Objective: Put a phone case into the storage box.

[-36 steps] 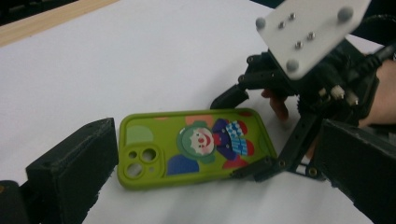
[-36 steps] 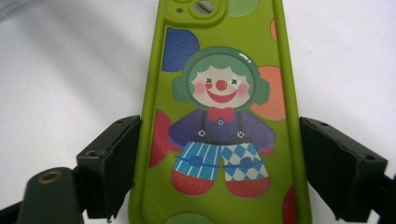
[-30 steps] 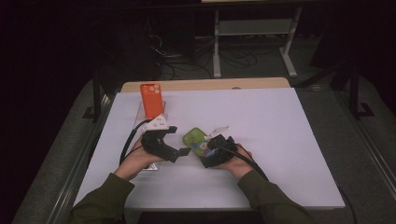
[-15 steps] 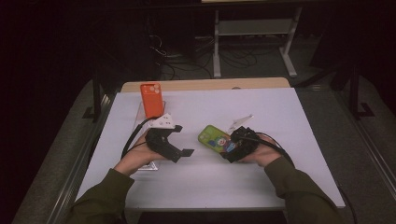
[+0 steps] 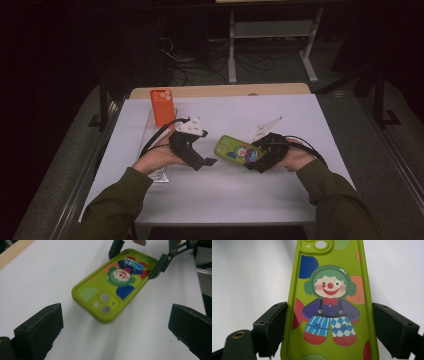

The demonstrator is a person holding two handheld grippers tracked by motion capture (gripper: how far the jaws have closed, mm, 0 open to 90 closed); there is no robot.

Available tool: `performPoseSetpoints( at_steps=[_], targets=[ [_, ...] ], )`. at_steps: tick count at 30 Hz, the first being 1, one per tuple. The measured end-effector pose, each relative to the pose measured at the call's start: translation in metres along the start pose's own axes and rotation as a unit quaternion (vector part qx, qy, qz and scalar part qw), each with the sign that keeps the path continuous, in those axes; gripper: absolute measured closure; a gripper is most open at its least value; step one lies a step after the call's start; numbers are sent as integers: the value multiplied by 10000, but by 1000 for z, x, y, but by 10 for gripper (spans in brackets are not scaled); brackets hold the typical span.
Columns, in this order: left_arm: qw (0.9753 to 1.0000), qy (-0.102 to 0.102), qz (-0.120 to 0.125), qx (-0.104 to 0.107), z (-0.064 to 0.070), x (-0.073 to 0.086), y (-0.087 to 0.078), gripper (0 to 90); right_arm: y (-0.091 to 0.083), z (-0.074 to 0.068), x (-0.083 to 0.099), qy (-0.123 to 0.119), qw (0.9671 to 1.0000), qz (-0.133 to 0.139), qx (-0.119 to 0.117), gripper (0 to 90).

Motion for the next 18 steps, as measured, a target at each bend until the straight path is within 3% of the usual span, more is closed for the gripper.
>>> performPoseSetpoints(
  at_steps=[3,5,9,18],
  targets=[
    [9997,146,-68,175,5,-4,6,0,2,-6,0,-138,9997,-44,-181,157],
    [9992,293,-115,266,8,-6,9,0,4,-7,-1,-361,9989,-21,-304,157],
    [9971,531,-265,472,13,-5,16,0,8,-14,-5,-555,9970,-84,-537,157],
    [9921,608,-599,923,22,3,27,0,13,-26,-13,-908,9926,-43,-808,157]
  ],
)
Point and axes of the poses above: each handheld gripper's, and its own axes: y roughly forward along the jaws, x roughly out of its underside, z roughly to its right, the point moved 6 cm from there along y, roughly forward along the jaws, and after that the axes turned 6 degrees about z, right-handed, at the moved point
